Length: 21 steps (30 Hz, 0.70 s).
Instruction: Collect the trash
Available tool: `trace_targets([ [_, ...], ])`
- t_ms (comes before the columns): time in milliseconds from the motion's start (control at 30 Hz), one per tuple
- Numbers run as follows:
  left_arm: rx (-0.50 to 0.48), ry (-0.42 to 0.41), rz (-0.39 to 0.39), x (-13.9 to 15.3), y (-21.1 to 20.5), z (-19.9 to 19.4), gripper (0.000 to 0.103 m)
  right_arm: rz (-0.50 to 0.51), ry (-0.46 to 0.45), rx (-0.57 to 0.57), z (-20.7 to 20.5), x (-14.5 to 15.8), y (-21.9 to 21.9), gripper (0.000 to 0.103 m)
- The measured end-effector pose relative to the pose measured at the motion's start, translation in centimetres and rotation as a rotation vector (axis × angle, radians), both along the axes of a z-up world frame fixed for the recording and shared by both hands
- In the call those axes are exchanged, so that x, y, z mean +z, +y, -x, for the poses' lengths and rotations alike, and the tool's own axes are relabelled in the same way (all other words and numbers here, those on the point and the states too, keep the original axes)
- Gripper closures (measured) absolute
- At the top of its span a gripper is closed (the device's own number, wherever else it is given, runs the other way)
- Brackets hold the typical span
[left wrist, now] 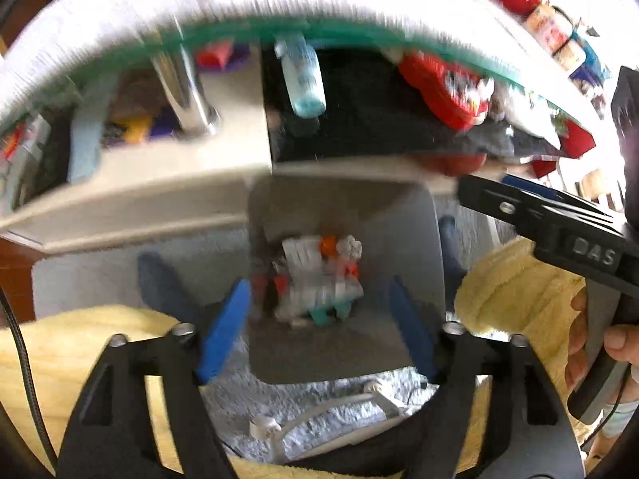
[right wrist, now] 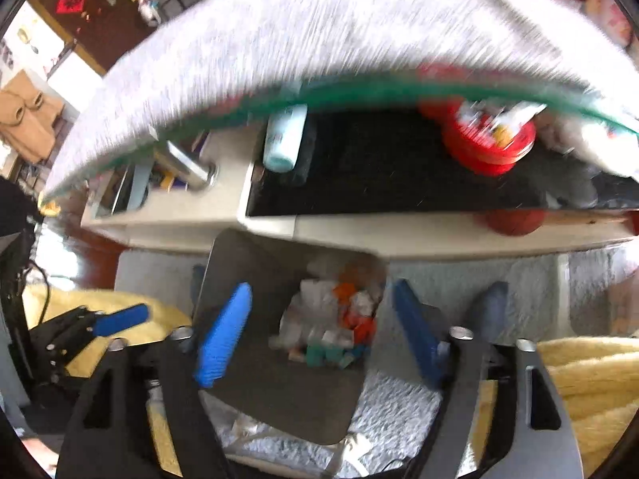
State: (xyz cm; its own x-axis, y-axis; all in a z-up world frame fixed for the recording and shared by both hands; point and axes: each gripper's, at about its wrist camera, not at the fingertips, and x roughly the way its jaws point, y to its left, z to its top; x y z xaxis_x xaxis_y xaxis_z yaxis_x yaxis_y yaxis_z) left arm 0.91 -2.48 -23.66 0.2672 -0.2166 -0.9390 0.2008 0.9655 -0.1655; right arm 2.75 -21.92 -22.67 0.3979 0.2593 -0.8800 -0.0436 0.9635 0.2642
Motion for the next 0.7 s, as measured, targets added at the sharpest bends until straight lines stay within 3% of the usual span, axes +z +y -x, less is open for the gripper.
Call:
trace_targets([
  [67, 0.017, -0.075, 0.001, 2.6, 0.7, -0.3, 0.018, 0.026, -0.077, -0.034, 0.4, 2.3, -1.0, 0.003],
  [133, 0.032, -0.144, 0.003, 5.2, 1.3, -0.5, 0.009, 0.044, -0.146, -0.062, 0.7, 4.7, -1.9, 0.003],
  [333, 0.055, -0.360, -0.018, 13.2, 1.5, 0.0, 0.008, 0.083, -0.367, -0.208, 3.2, 12.7, -4.6, 0.003],
  [533, 0.066, -0.556, 0.028, 20.2, 0.2, 1.9, 0.008, 0.160, -0.561, -0.253, 6.4, 19.2, -5.1, 0.003],
  [700, 0.062, -0.699, 0.016, 25.0, -1.7, 3.8, 0.008, 0.191, -0.688, -0.265, 8.6, 23.4, -5.3, 0.003],
])
